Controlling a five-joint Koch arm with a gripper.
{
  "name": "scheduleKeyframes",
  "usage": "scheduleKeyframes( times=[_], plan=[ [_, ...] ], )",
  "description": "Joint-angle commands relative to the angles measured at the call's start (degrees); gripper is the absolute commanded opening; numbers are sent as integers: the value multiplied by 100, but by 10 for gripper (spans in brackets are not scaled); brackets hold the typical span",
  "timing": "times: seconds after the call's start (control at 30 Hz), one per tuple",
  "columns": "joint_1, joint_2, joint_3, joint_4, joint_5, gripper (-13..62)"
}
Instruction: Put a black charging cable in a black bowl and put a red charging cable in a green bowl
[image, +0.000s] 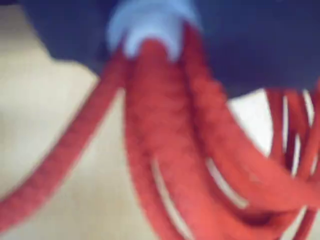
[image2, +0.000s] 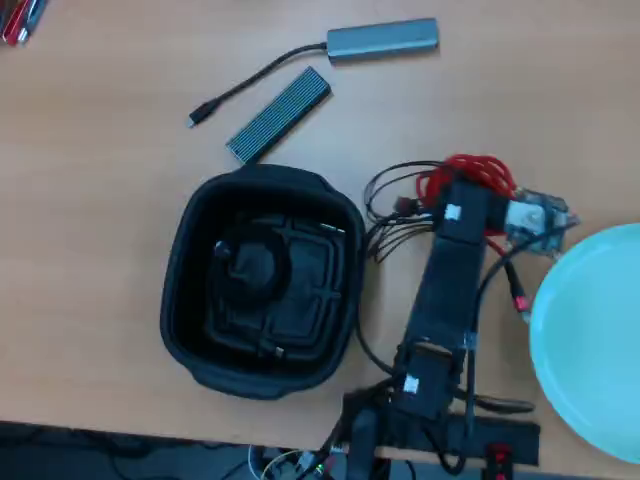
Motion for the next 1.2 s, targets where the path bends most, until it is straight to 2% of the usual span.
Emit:
scheduleKeyframes(
  times=[0.0, 0.13, 0.57, 0.9, 1.03, 1.17],
  plan=[
    [659, 378, -984, 70, -589, -44],
    [1661, 431, -1116, 97, -1002, -44],
    [4359, 633, -1310, 202, -765, -40],
    [4852, 598, -1415, 211, -853, -29],
    [4992, 571, -1424, 193, -940, 13],
    [5194, 527, -1485, 123, -1099, 124]
  ],
)
